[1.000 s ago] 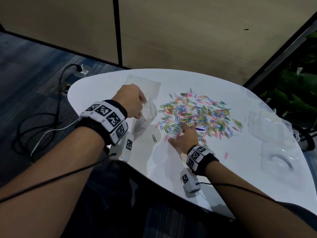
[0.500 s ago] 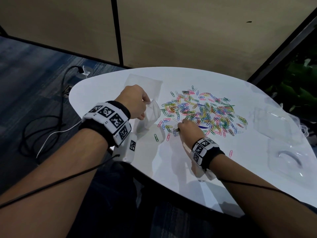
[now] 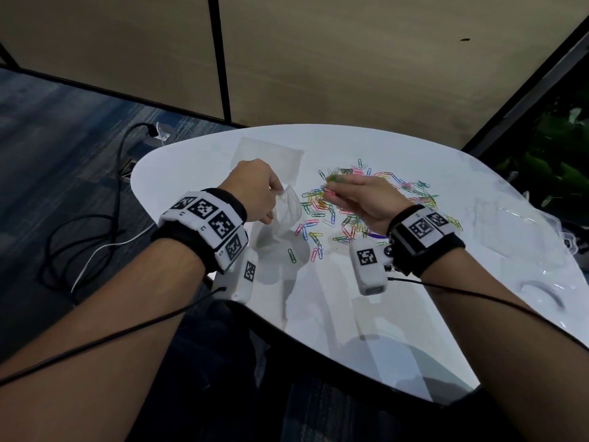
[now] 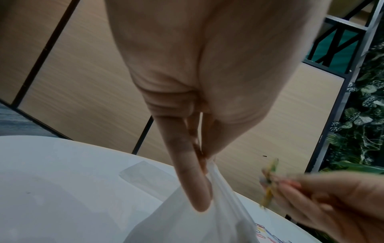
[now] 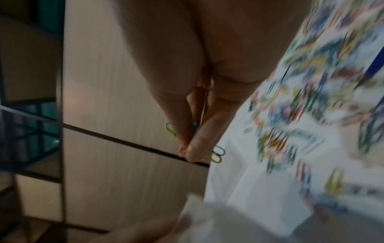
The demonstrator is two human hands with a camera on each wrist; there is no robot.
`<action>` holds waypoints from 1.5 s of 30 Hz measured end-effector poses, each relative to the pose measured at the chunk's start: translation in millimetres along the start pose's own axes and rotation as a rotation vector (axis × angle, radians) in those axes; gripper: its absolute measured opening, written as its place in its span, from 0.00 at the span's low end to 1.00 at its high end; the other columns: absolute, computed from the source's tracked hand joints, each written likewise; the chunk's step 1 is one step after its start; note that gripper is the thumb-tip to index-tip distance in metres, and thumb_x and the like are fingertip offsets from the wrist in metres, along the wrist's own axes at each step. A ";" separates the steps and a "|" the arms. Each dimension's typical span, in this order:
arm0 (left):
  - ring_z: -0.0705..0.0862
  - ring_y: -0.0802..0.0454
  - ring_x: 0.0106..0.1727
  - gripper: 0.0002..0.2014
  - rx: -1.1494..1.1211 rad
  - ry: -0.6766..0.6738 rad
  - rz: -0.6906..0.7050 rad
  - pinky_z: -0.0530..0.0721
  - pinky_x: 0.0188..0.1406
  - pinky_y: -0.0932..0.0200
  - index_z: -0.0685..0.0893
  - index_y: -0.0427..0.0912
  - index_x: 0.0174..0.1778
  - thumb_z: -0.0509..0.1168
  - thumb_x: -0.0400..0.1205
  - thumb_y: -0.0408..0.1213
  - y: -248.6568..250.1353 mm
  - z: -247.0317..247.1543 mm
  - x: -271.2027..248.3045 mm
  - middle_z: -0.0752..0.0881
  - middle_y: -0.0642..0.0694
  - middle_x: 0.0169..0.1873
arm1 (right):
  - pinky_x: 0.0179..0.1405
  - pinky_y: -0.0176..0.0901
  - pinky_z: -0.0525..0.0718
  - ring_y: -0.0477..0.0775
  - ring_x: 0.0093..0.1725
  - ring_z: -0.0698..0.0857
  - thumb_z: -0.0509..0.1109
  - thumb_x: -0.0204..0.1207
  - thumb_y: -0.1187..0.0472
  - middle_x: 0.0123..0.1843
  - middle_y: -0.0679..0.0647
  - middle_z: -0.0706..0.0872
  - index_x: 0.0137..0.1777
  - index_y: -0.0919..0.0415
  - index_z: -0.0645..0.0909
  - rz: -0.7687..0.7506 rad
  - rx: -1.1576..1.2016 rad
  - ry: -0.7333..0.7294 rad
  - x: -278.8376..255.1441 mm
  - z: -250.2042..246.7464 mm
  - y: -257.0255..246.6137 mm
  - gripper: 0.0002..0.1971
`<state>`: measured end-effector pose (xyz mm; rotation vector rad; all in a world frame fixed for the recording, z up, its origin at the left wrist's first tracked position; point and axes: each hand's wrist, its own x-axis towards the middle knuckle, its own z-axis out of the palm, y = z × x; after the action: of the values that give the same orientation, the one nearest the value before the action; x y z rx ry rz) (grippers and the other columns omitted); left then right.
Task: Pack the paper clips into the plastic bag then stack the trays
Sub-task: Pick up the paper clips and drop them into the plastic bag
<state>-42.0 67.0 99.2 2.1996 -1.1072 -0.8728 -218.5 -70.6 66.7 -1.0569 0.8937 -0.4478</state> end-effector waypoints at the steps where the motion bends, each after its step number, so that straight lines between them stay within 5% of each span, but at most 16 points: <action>1: 0.89 0.50 0.28 0.16 -0.003 -0.001 0.004 0.92 0.36 0.59 0.86 0.35 0.64 0.57 0.85 0.22 0.7 0.4 -0.6 0.88 0.40 0.30 | 0.48 0.35 0.89 0.54 0.48 0.92 0.73 0.75 0.74 0.50 0.62 0.91 0.59 0.74 0.84 -0.014 0.005 -0.052 -4.5 14.1 -2.4 0.13; 4: 0.91 0.47 0.31 0.17 -0.001 -0.007 0.022 0.93 0.42 0.56 0.86 0.35 0.65 0.57 0.86 0.22 2.6 0.9 -2.5 0.89 0.39 0.32 | 0.51 0.39 0.90 0.56 0.44 0.91 0.73 0.74 0.77 0.47 0.65 0.91 0.56 0.76 0.85 -0.081 -0.106 -0.113 -12.7 48.0 3.7 0.11; 10: 0.91 0.49 0.30 0.17 -0.011 -0.033 0.024 0.94 0.40 0.56 0.88 0.34 0.61 0.56 0.85 0.22 1.6 2.3 -1.8 0.90 0.38 0.32 | 0.46 0.56 0.91 0.55 0.36 0.93 0.73 0.70 0.71 0.35 0.59 0.93 0.42 0.63 0.92 -0.364 -0.850 0.012 -13.5 65.9 32.1 0.07; 15: 0.92 0.47 0.31 0.17 -0.021 -0.041 0.032 0.94 0.40 0.56 0.88 0.34 0.62 0.56 0.85 0.21 1.0 1.0 -2.5 0.91 0.35 0.35 | 0.47 0.34 0.82 0.50 0.45 0.90 0.68 0.73 0.71 0.45 0.56 0.94 0.51 0.60 0.92 -0.464 -1.130 0.027 -13.5 74.1 33.1 0.14; 17: 0.92 0.46 0.32 0.16 -0.024 -0.038 0.033 0.94 0.40 0.56 0.88 0.33 0.62 0.56 0.86 0.22 0.9 0.0 -2.6 0.91 0.35 0.35 | 0.48 0.34 0.83 0.50 0.46 0.90 0.67 0.73 0.72 0.47 0.55 0.94 0.53 0.60 0.91 -0.467 -1.142 0.003 -13.6 74.3 31.7 0.15; 20: 0.92 0.46 0.32 0.17 -0.027 -0.039 0.028 0.93 0.39 0.57 0.88 0.32 0.61 0.56 0.85 0.21 0.9 -1.0 -3.2 0.90 0.36 0.34 | 0.51 0.47 0.87 0.51 0.43 0.90 0.70 0.74 0.68 0.43 0.54 0.94 0.49 0.58 0.92 -0.518 -1.177 -0.052 -15.9 73.4 29.7 0.11; 24: 0.92 0.46 0.33 0.16 -0.020 -0.029 0.015 0.93 0.41 0.55 0.87 0.33 0.63 0.57 0.85 0.21 1.3 -2.2 -3.8 0.90 0.37 0.33 | 0.52 0.43 0.88 0.47 0.43 0.91 0.68 0.75 0.69 0.47 0.51 0.94 0.52 0.56 0.92 -0.567 -1.156 -0.153 -18.2 68.1 19.4 0.14; 28: 0.91 0.47 0.31 0.17 -0.040 0.025 -0.029 0.93 0.44 0.52 0.86 0.34 0.63 0.57 0.85 0.21 -1.8 -8.9 -2.0 0.90 0.36 0.33 | 0.46 0.49 0.91 0.47 0.38 0.91 0.64 0.72 0.73 0.41 0.52 0.92 0.40 0.58 0.91 -0.629 -0.877 0.037 -14.2 46.1 18.3 0.15; 31: 0.91 0.48 0.30 0.17 -0.044 0.068 -0.057 0.93 0.46 0.51 0.87 0.34 0.61 0.56 0.83 0.20 -3.1 -14.3 -1.7 0.89 0.37 0.32 | 0.66 0.55 0.84 0.55 0.58 0.88 0.64 0.79 0.67 0.64 0.55 0.88 0.60 0.56 0.88 -0.618 -1.248 -0.163 -15.8 19.8 54.3 0.16; 33: 0.91 0.46 0.31 0.17 -0.050 0.070 -0.069 0.93 0.47 0.50 0.87 0.34 0.60 0.56 0.83 0.19 -2.9 -14.9 -2.9 0.89 0.37 0.32 | 0.80 0.56 0.68 0.60 0.79 0.71 0.59 0.85 0.57 0.83 0.57 0.69 0.81 0.58 0.68 -0.648 -1.644 -0.503 -20.8 6.8 93.1 0.24; 35: 0.92 0.42 0.34 0.17 -0.054 0.055 -0.080 0.93 0.49 0.48 0.87 0.34 0.59 0.57 0.82 0.19 -1.6 -14.1 -3.9 0.89 0.36 0.32 | 0.83 0.61 0.60 0.62 0.86 0.55 0.52 0.87 0.48 0.88 0.58 0.52 0.86 0.60 0.50 -0.673 -1.879 -0.681 -20.2 -0.8 126.5 0.32; 38: 0.93 0.38 0.38 0.17 -0.050 0.041 -0.084 0.93 0.50 0.47 0.87 0.34 0.59 0.57 0.82 0.19 -1.5 -12.9 -3.7 0.90 0.34 0.33 | 0.85 0.63 0.49 0.60 0.87 0.42 0.43 0.87 0.41 0.88 0.56 0.39 0.87 0.58 0.39 -0.638 -1.979 -0.624 -7.9 -3.7 146.5 0.35; 42: 0.94 0.38 0.40 0.17 -0.051 0.031 -0.087 0.93 0.51 0.46 0.87 0.34 0.60 0.57 0.83 0.20 2.0 -10.5 -4.6 0.92 0.32 0.38 | 0.83 0.67 0.52 0.64 0.87 0.46 0.36 0.84 0.38 0.88 0.59 0.43 0.87 0.57 0.42 -0.619 -2.061 -0.401 20.5 -3.6 138.7 0.36; 45: 0.94 0.39 0.40 0.17 -0.033 0.016 -0.095 0.93 0.52 0.47 0.87 0.35 0.61 0.57 0.84 0.21 4.9 -8.2 -5.9 0.92 0.32 0.40 | 0.81 0.73 0.52 0.66 0.87 0.44 0.41 0.85 0.40 0.89 0.55 0.43 0.86 0.50 0.42 -0.466 -2.054 -0.268 31.2 -2.5 128.7 0.32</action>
<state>-41.1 70.7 109.7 2.2436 -0.9813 -0.9052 -213.9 -36.0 -61.1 -3.1146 0.6343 0.4999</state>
